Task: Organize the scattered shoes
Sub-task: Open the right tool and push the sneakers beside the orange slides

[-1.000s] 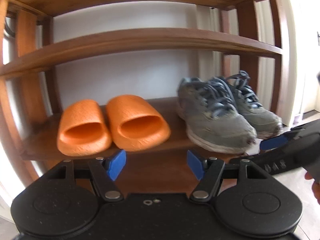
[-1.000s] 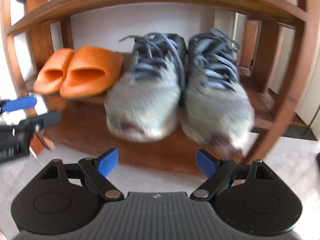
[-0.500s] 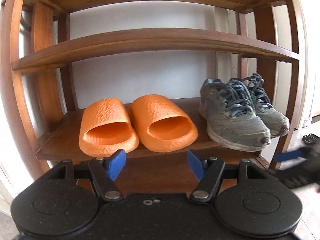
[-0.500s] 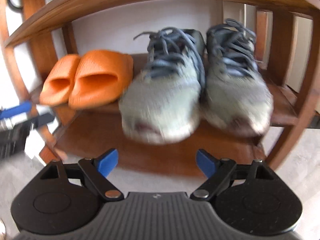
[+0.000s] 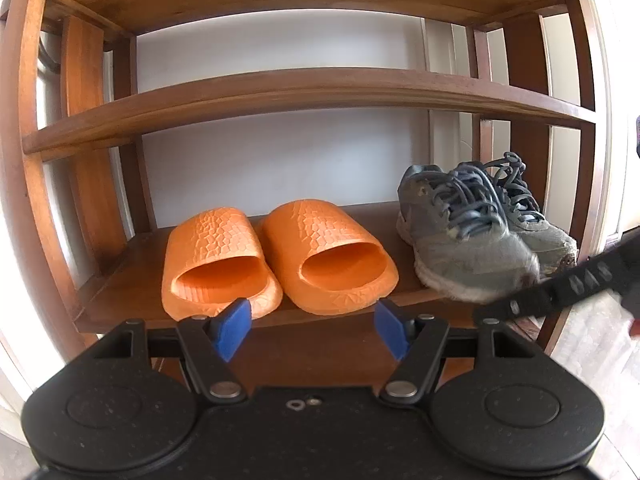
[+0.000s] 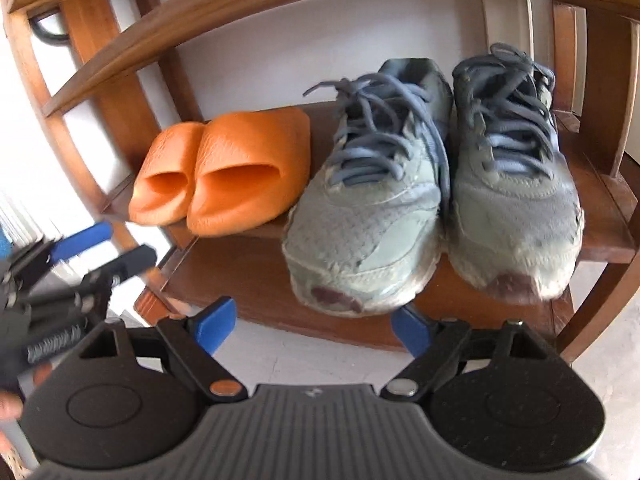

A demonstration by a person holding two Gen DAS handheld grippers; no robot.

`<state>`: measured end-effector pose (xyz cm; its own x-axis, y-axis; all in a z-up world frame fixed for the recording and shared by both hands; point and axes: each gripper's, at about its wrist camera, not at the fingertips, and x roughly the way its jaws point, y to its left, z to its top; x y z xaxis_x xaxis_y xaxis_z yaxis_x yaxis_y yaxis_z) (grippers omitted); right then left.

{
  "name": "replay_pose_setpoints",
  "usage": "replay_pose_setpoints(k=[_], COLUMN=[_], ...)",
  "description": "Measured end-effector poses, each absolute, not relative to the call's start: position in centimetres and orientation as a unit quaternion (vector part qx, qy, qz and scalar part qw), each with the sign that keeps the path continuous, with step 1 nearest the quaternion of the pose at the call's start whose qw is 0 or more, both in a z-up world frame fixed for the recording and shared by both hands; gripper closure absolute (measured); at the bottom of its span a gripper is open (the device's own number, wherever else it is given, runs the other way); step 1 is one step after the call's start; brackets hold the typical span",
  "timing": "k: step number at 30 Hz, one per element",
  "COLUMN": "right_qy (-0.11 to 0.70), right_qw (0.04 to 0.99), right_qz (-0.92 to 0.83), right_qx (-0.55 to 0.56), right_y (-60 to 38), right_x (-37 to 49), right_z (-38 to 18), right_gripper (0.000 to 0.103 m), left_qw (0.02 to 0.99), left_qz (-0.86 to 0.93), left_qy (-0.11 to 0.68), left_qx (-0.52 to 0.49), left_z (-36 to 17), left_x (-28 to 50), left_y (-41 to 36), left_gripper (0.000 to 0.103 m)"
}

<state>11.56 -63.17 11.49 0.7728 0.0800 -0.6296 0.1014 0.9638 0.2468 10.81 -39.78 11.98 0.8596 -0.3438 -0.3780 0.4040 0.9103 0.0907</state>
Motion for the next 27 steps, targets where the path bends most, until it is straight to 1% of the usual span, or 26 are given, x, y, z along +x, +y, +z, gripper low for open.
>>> replay_pose_setpoints(k=[3,7,12,18,22,23,24,27], right_qy=[0.337,0.344,0.365,0.367,0.348,0.337,0.330,0.342], right_qw=[0.930,0.927,0.922,0.922,0.932,0.935,0.937,0.932], right_qz=[-0.004,-0.011,-0.007,0.024,0.043,0.053,0.063,0.071], right_qx=[0.149,0.148,0.125,0.117,0.094,0.096,0.098,0.100], right_y=[-63.3,-62.9,-60.3,-58.1,-57.8,-58.0,-58.2,-58.7], right_x=[13.2,14.2,10.8,7.9,9.7,10.4,11.1,13.9], right_z=[12.3,12.3,10.4,8.3,9.8,11.0,12.1,14.0], right_gripper=[0.015,0.016,0.015,0.015,0.015,0.015,0.016,0.017], left_qw=[0.961,0.959,0.961,0.963,0.964,0.965,0.965,0.966], left_qz=[-0.191,-0.191,-0.183,-0.172,-0.167,-0.165,-0.165,-0.161], left_qy=[0.187,0.195,0.195,0.196,0.192,0.191,0.190,0.187], left_qx=[0.076,0.073,0.071,0.070,0.076,0.075,0.074,0.073], left_z=[12.0,11.9,11.6,11.7,11.8,11.9,11.9,12.2], left_x=[10.9,10.9,11.1,11.2,10.8,10.6,10.5,10.1], left_y=[-39.5,-39.2,-38.0,-36.1,-35.1,-34.9,-34.7,-34.3], left_gripper=[0.035,0.035,0.035,0.035,0.035,0.035,0.035,0.035])
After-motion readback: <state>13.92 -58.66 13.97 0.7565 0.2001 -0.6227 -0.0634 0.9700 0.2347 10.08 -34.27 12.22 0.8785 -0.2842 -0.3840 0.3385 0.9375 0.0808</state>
